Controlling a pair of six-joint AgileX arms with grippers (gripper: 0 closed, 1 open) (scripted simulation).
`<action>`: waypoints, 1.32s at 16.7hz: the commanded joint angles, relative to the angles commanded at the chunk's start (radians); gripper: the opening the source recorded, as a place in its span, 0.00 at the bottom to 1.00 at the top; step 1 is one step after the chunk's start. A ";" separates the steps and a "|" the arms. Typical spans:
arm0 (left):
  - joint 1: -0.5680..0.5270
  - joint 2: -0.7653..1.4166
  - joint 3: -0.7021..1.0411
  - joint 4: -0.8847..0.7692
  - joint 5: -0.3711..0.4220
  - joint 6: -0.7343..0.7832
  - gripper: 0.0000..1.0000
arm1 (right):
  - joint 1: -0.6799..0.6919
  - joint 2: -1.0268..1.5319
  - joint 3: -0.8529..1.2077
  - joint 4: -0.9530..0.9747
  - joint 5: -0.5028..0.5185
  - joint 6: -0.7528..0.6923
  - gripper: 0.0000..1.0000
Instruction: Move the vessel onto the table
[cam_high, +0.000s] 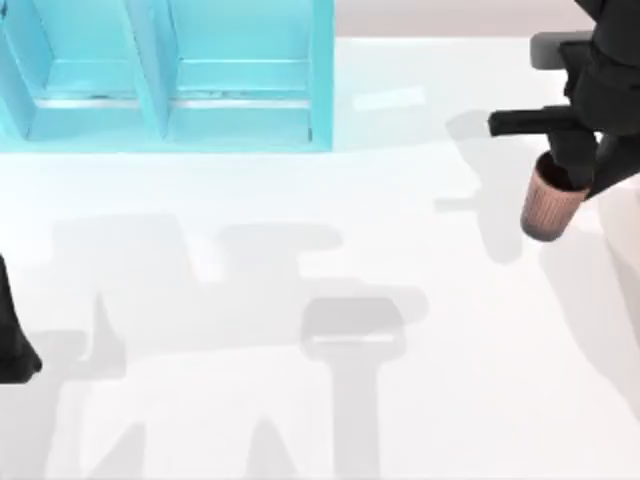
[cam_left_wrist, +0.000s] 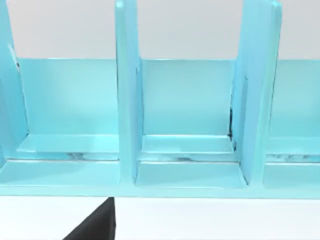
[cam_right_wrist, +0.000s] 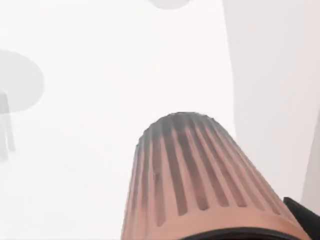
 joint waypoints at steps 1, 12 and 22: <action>0.000 0.000 0.000 0.000 0.000 0.000 1.00 | 0.094 0.039 0.051 -0.020 0.001 0.089 0.00; 0.000 0.000 0.000 0.000 0.000 0.000 1.00 | 0.508 0.269 0.385 -0.136 0.018 0.535 0.00; 0.000 0.000 0.000 0.000 0.000 0.000 1.00 | 0.513 0.259 0.190 0.050 0.017 0.538 0.00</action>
